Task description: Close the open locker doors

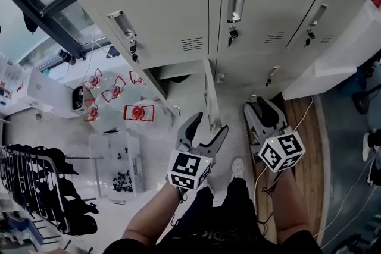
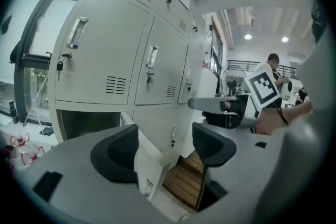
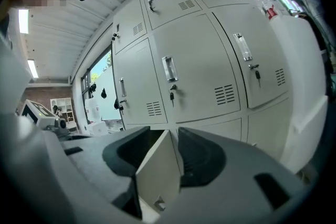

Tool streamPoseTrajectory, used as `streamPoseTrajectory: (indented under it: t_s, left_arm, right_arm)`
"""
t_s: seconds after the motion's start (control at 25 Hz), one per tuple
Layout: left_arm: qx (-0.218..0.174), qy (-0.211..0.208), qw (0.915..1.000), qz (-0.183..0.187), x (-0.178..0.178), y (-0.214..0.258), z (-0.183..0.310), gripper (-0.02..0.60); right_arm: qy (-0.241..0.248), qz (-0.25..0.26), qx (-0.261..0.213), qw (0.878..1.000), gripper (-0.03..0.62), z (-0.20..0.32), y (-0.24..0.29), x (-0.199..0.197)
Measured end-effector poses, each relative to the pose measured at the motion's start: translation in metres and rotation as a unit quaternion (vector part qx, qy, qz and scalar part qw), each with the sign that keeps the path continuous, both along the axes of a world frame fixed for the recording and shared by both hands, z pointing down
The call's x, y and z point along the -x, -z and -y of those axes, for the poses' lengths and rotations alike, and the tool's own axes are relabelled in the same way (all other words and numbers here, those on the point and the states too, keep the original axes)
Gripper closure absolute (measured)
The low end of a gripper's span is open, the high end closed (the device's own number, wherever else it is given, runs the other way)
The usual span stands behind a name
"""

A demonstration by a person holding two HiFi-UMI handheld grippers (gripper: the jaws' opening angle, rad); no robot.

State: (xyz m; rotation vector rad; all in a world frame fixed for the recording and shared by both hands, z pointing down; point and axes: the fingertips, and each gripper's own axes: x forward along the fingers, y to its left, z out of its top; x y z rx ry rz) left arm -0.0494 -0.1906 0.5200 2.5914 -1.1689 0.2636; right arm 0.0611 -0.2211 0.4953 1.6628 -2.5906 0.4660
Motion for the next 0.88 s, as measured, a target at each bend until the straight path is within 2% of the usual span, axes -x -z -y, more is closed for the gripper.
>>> streamPoseTrajectory:
  t_s: [0.2, 0.4, 0.56, 0.88]
  left_arm:
    - [0.016, 0.029, 0.9991, 0.024, -0.012, -0.034, 0.004, 0.265]
    - [0.031, 0.082, 0.9955, 0.038, -0.020, -0.063, 0.009, 0.262]
    - [0.047, 0.125, 0.9901, 0.044, -0.024, -0.086, 0.009, 0.262]
    - [0.049, 0.208, 0.9750, 0.060, -0.018, -0.108, 0.018, 0.273]
  right_arm:
    - [0.014, 0.007, 0.018, 1.000, 0.440, 0.005, -0.021, -0.009]
    - [0.047, 0.017, 0.032, 0.998, 0.440, 0.013, -0.045, -0.019]
    - [0.078, 0.024, 0.045, 0.996, 0.440, 0.016, -0.064, -0.023]
    - [0.139, 0.029, 0.059, 0.988, 0.441, 0.015, -0.090, -0.025]
